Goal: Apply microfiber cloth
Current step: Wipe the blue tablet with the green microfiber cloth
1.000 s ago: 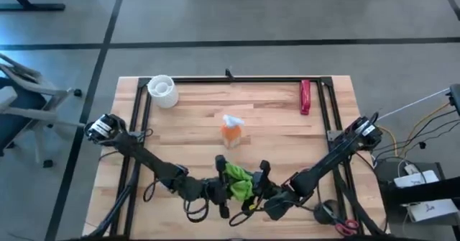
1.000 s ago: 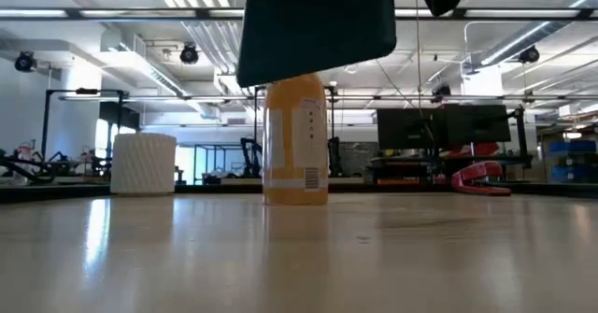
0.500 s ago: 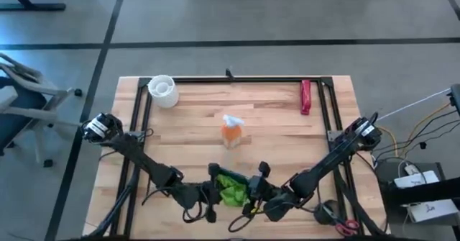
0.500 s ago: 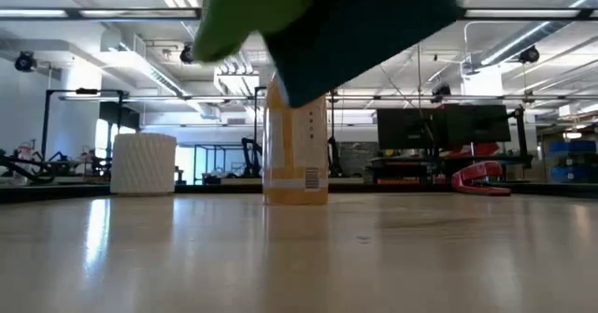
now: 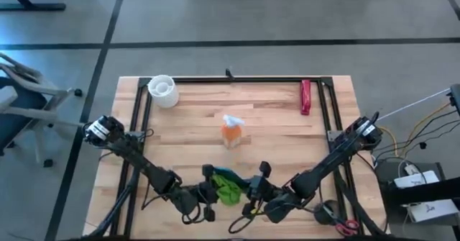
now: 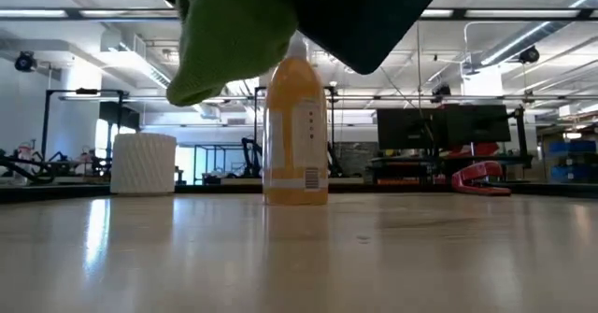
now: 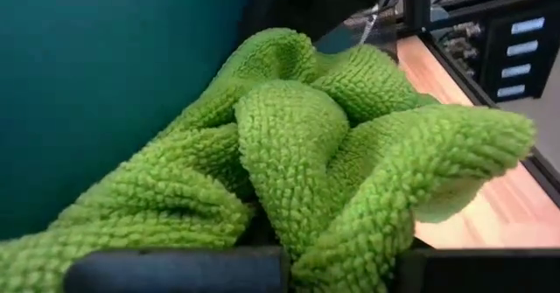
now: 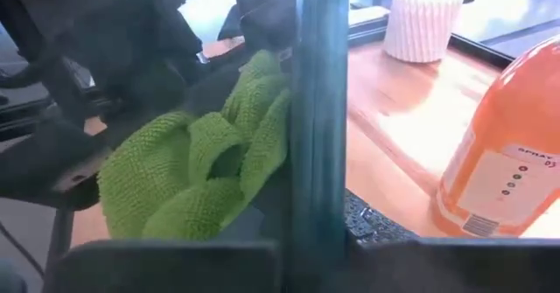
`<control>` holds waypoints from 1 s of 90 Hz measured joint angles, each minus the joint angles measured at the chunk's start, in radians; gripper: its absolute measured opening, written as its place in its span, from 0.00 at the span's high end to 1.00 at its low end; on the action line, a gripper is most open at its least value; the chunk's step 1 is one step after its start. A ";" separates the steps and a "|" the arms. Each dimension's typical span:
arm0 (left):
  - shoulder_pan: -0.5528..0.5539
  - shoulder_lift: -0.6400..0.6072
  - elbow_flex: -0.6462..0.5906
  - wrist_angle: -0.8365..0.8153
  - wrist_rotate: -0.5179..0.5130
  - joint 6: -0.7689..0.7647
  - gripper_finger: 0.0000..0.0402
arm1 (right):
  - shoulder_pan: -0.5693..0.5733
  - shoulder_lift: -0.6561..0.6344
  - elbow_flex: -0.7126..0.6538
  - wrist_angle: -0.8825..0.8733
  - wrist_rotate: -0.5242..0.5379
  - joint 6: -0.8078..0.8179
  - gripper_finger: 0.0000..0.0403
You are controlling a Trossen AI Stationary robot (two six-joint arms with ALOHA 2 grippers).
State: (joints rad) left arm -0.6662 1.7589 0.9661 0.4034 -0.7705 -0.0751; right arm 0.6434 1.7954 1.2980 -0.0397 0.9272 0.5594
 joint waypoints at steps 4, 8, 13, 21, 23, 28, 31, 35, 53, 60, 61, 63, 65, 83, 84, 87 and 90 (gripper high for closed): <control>0.000 0.018 0.000 0.042 -0.007 0.001 0.98 | 0.000 0.000 0.000 -0.003 0.000 0.000 0.98; 0.000 0.036 0.000 0.088 -0.012 0.010 0.98 | 0.000 0.000 0.000 -0.008 0.002 0.000 0.98; 0.000 0.061 0.000 0.145 -0.019 0.029 0.98 | 0.002 0.000 0.000 -0.014 0.008 0.000 0.98; 0.000 0.087 0.000 0.191 -0.027 0.049 0.98 | 0.003 0.000 0.000 -0.037 0.009 0.008 0.98; 0.000 0.089 0.000 0.188 -0.030 0.053 0.98 | 0.003 0.000 0.000 -0.046 0.009 0.012 0.98; -0.007 0.089 0.000 0.165 -0.048 0.060 0.98 | 0.004 0.000 0.000 -0.060 0.010 0.019 0.98; -0.015 0.081 0.000 0.144 -0.067 0.064 0.98 | 0.003 -0.001 0.000 -0.063 0.009 0.023 0.98; -0.029 0.062 -0.001 0.109 -0.090 0.071 0.98 | 0.001 -0.003 0.002 -0.064 0.006 0.029 0.98; -0.084 -0.106 -0.002 -0.038 -0.124 0.105 0.98 | -0.004 -0.017 0.011 -0.048 0.014 0.043 0.98; -0.092 -0.168 -0.002 -0.077 -0.136 0.113 0.98 | -0.005 -0.012 0.010 -0.061 0.009 0.042 0.98; -0.093 -0.176 -0.002 -0.082 -0.139 0.113 0.98 | -0.004 -0.012 0.009 -0.061 0.008 0.042 0.98; -0.094 -0.191 -0.002 -0.088 -0.142 0.115 0.98 | -0.003 -0.012 0.008 -0.062 0.007 0.042 0.98; -0.095 -0.202 -0.002 -0.090 -0.146 0.116 0.98 | -0.003 -0.012 0.008 -0.060 0.007 0.042 0.98; -0.085 -0.229 -0.014 -0.082 -0.154 0.107 0.98 | -0.005 -0.011 0.007 -0.010 0.033 0.012 0.98; -0.082 -0.225 -0.015 -0.082 -0.154 0.103 0.98 | -0.005 -0.011 0.007 -0.006 0.036 0.008 0.98; -0.079 -0.209 -0.020 -0.073 -0.155 0.090 0.98 | -0.005 -0.011 0.012 0.000 0.051 -0.003 0.98; -0.076 -0.190 -0.026 -0.057 -0.156 0.079 0.98 | -0.005 -0.011 0.019 0.001 0.064 -0.014 0.98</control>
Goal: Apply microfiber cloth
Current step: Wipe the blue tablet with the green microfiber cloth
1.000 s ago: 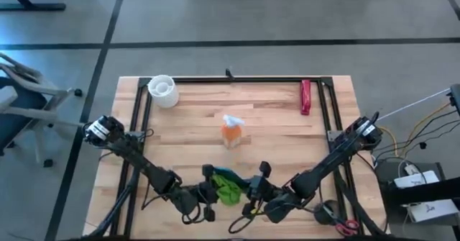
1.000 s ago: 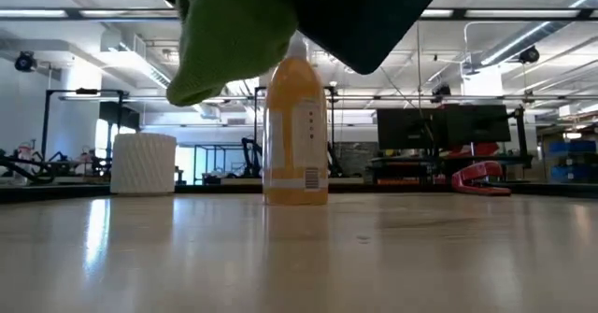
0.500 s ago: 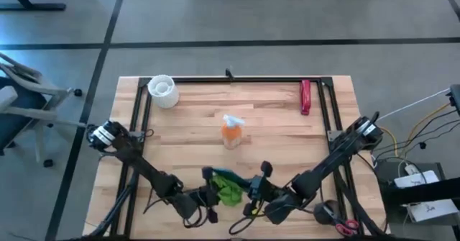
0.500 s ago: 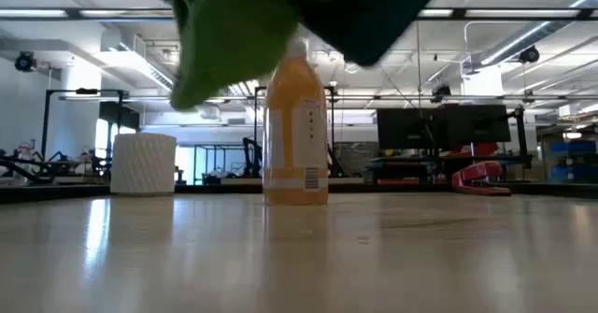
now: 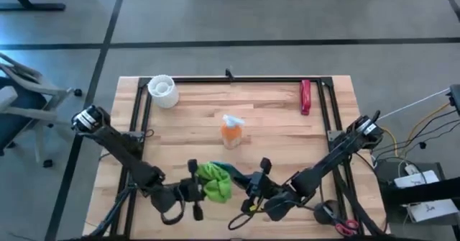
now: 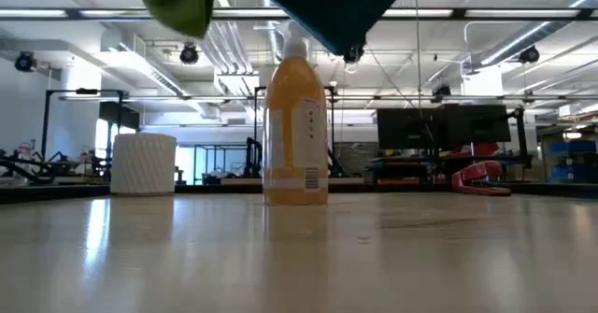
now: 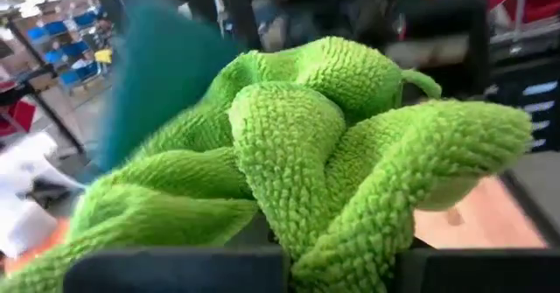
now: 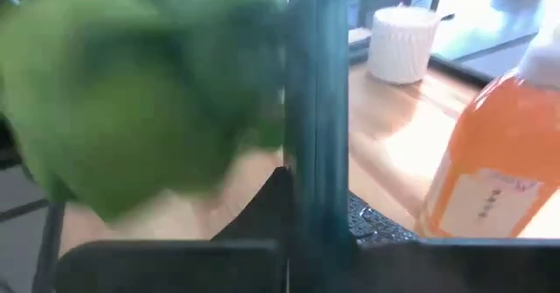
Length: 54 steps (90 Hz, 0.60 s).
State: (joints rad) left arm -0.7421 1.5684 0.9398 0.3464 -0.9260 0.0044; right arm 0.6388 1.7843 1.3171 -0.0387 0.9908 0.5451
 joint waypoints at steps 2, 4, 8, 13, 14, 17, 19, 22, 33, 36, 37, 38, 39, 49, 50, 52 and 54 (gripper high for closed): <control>0.002 0.014 -0.004 0.015 0.000 -0.005 0.98 | 0.000 0.000 0.007 0.000 0.005 -0.012 0.98; 0.004 0.030 -0.008 0.034 0.000 -0.009 0.98 | 0.001 0.000 0.015 0.000 0.007 -0.021 0.98; 0.011 0.065 -0.011 0.082 0.002 -0.011 0.98 | 0.001 0.000 0.031 0.002 0.008 -0.042 0.98; 0.020 0.114 -0.013 0.155 0.008 -0.007 0.98 | 0.001 0.000 0.046 0.007 0.009 -0.058 0.98; 0.022 0.124 -0.013 0.173 0.012 -0.005 0.98 | 0.001 0.000 0.049 0.007 0.009 -0.063 0.98; 0.032 0.156 -0.012 0.230 0.028 0.004 0.98 | 0.001 0.000 0.055 0.007 0.009 -0.073 0.98; 0.039 0.178 -0.010 0.265 0.038 0.012 0.98 | 0.001 0.000 0.057 0.010 0.010 -0.083 0.98; 0.048 0.210 -0.004 0.317 0.064 0.029 0.98 | -0.001 0.000 0.058 0.016 0.009 -0.097 0.98; 0.069 0.309 0.040 0.447 0.148 0.065 0.98 | -0.003 0.001 0.062 0.020 0.008 -0.112 0.98; 0.070 0.324 0.056 0.447 0.157 0.066 0.98 | -0.003 0.001 0.062 0.015 0.007 -0.112 0.98; 0.070 0.327 0.061 0.446 0.158 0.067 0.98 | -0.004 0.001 0.062 0.014 0.006 -0.112 0.98; 0.070 0.328 0.065 0.443 0.159 0.067 0.98 | -0.004 0.001 0.062 0.012 0.005 -0.112 0.98; 0.070 0.329 0.068 0.440 0.159 0.067 0.98 | -0.004 0.001 0.062 0.009 0.004 -0.112 0.98; 0.045 0.300 0.083 0.382 0.158 0.064 0.98 | 0.007 0.002 0.062 -0.046 -0.038 -0.113 0.98; 0.041 0.294 0.083 0.379 0.158 0.064 0.98 | 0.009 0.002 0.062 -0.054 -0.044 -0.115 0.98; 0.033 0.278 0.083 0.375 0.157 0.063 0.98 | 0.013 0.002 0.061 -0.067 -0.055 -0.121 0.98; 0.026 0.260 0.083 0.373 0.156 0.062 0.98 | 0.016 0.002 0.060 -0.078 -0.066 -0.135 0.98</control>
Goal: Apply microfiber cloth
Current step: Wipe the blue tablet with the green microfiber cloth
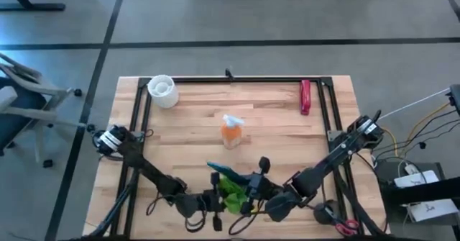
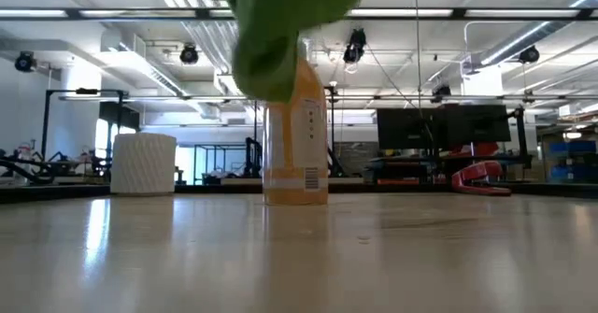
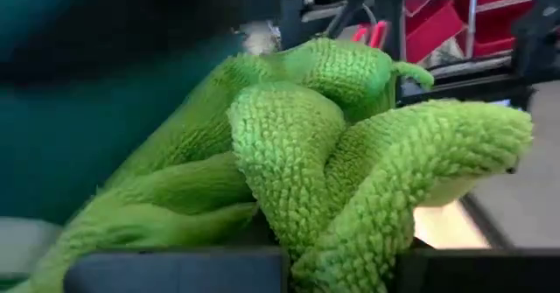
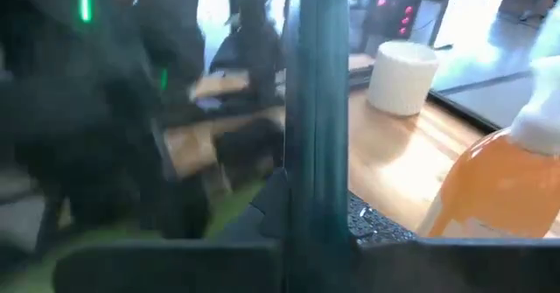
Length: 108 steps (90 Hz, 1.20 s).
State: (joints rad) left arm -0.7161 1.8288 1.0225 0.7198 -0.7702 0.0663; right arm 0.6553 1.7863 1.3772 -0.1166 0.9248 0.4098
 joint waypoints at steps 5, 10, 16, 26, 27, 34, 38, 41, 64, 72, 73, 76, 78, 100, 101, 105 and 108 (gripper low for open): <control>-0.017 -0.045 -0.002 0.005 0.003 -0.016 0.98 | 0.011 0.004 -0.002 -0.015 -0.024 -0.062 0.98; -0.033 -0.092 -0.006 -0.007 0.006 -0.057 0.98 | 0.020 0.009 -0.002 -0.005 -0.026 -0.128 0.98; -0.047 -0.141 -0.008 -0.058 0.007 -0.136 0.98 | 0.025 0.011 -0.002 -0.009 -0.024 -0.200 0.98; -0.084 -0.236 -0.010 -0.159 0.005 -0.206 0.98 | 0.028 0.015 -0.002 -0.024 -0.090 -0.290 0.98; -0.088 -0.247 -0.010 -0.167 0.005 -0.209 0.98 | 0.028 0.015 -0.002 -0.030 -0.093 -0.301 0.98; -0.122 -0.324 -0.010 -0.233 0.007 -0.216 0.98 | 0.029 0.017 -0.003 -0.065 -0.124 -0.362 0.98; -0.141 -0.367 -0.010 -0.288 0.007 -0.217 0.98 | 0.026 0.017 -0.003 -0.069 -0.133 -0.397 0.98; -0.153 -0.401 -0.010 -0.334 0.004 -0.218 0.98 | 0.025 0.017 -0.003 -0.074 -0.136 -0.414 0.98; -0.193 -0.561 -0.038 -0.762 -0.128 -0.435 0.98 | 0.032 0.016 -0.003 -0.119 -0.135 -0.458 0.98; -0.182 -0.568 -0.059 -0.865 -0.130 -0.558 0.98 | 0.032 0.021 -0.003 -0.187 -0.159 -0.535 0.98; -0.180 -0.568 -0.063 -0.869 -0.130 -0.569 0.98 | 0.032 0.022 -0.003 -0.195 -0.159 -0.542 0.98; -0.176 -0.565 -0.080 -0.872 -0.130 -0.595 0.98 | 0.032 0.024 -0.003 -0.218 -0.161 -0.564 0.98; -0.173 -0.564 -0.091 -0.871 -0.130 -0.609 0.98 | 0.032 0.027 -0.004 -0.231 -0.163 -0.579 0.98; -0.124 -0.523 -0.249 -0.755 -0.128 -0.778 0.98 | 0.014 0.087 -0.004 -0.266 -0.162 -0.704 0.98; -0.122 -0.520 -0.258 -0.741 -0.127 -0.784 0.98 | 0.013 0.091 -0.004 -0.270 -0.162 -0.706 0.98; -0.114 -0.510 -0.293 -0.683 -0.113 -0.804 0.98 | 0.004 0.108 -0.004 -0.282 -0.160 -0.709 0.98; -0.110 -0.505 -0.318 -0.643 -0.092 -0.817 0.98 | -0.001 0.121 -0.004 -0.280 -0.157 -0.707 0.98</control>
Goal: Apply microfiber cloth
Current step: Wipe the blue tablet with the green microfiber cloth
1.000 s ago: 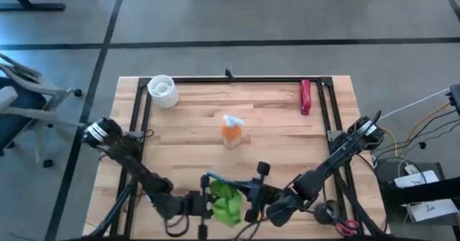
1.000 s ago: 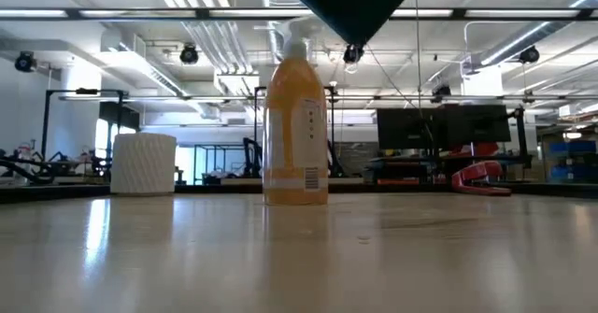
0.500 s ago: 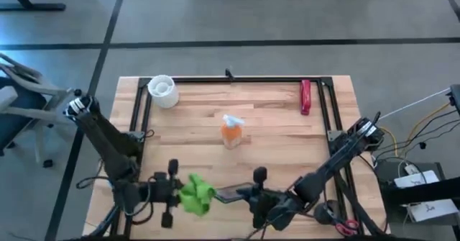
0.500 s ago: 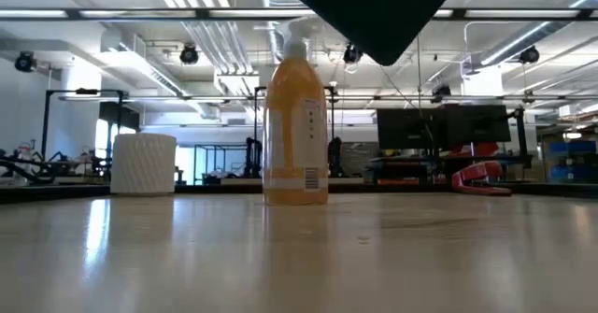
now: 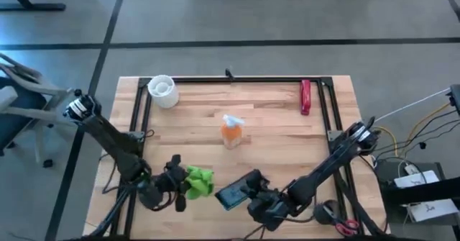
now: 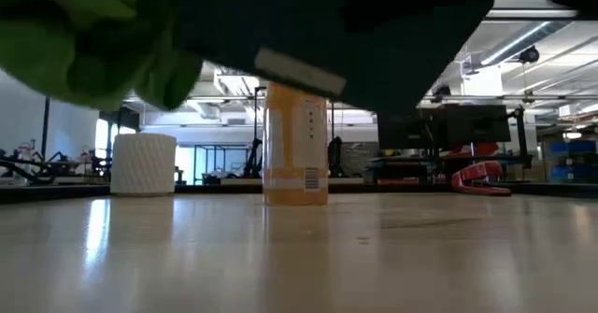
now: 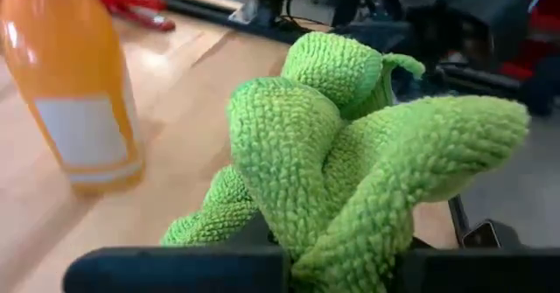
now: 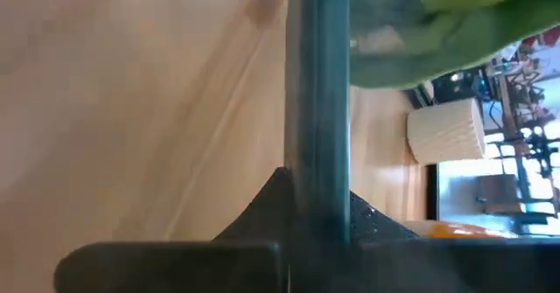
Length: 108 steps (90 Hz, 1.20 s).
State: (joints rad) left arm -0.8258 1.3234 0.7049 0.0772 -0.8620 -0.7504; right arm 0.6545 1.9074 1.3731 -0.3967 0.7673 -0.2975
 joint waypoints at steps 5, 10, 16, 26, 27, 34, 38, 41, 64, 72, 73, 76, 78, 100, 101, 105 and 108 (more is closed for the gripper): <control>0.004 0.008 -0.039 0.061 0.031 -0.012 0.98 | -0.008 0.021 0.000 0.002 -0.002 0.006 0.98; 0.006 0.014 -0.071 0.112 0.058 -0.022 0.98 | -0.016 0.042 0.000 0.003 -0.001 0.009 0.98; 0.006 0.014 -0.101 0.136 0.071 -0.037 0.98 | -0.026 0.069 0.000 0.007 0.000 0.013 0.98; 0.006 0.012 -0.126 0.152 0.076 -0.061 0.98 | -0.039 0.113 0.000 0.012 -0.001 0.048 0.98; 0.006 0.012 -0.127 0.154 0.076 -0.062 0.98 | -0.040 0.117 0.000 0.012 -0.001 0.051 0.98; 0.006 0.012 -0.131 0.159 0.088 -0.063 0.98 | -0.043 0.141 0.000 0.012 -0.002 0.060 0.98; 0.006 0.012 -0.131 0.159 0.096 -0.063 0.98 | -0.045 0.151 0.000 0.012 0.000 0.060 0.98; 0.006 0.011 -0.131 0.159 0.103 -0.063 0.98 | -0.045 0.156 0.000 0.013 0.000 0.061 0.98; 0.006 0.011 -0.125 0.157 0.121 -0.049 0.98 | -0.047 0.188 0.001 0.014 -0.006 0.097 0.98; 0.006 0.011 -0.126 0.155 0.121 -0.048 0.98 | -0.052 0.198 0.003 0.016 0.001 0.102 0.98; 0.006 0.011 -0.126 0.154 0.121 -0.048 0.98 | -0.053 0.199 0.003 0.017 0.002 0.102 0.98; 0.006 0.011 -0.128 0.154 0.121 -0.048 0.98 | -0.053 0.202 0.003 0.016 0.004 0.100 0.98; 0.006 0.011 -0.129 0.154 0.121 -0.048 0.98 | -0.055 0.203 0.003 0.016 0.005 0.098 0.98; 0.005 0.011 -0.139 0.151 0.121 -0.047 0.98 | -0.068 0.206 0.003 0.020 0.007 0.174 0.98; 0.005 0.011 -0.139 0.151 0.121 -0.047 0.98 | -0.068 0.206 0.003 0.020 0.006 0.178 0.98; 0.005 0.011 -0.139 0.153 0.121 -0.047 0.98 | -0.070 0.206 0.003 0.019 0.006 0.196 0.98; 0.005 0.011 -0.139 0.154 0.121 -0.047 0.98 | -0.071 0.206 0.003 0.019 0.006 0.206 0.97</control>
State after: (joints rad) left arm -0.8207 1.3346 0.5657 0.2314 -0.7406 -0.7979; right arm 0.5836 2.1132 1.3762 -0.3775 0.7734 -0.0913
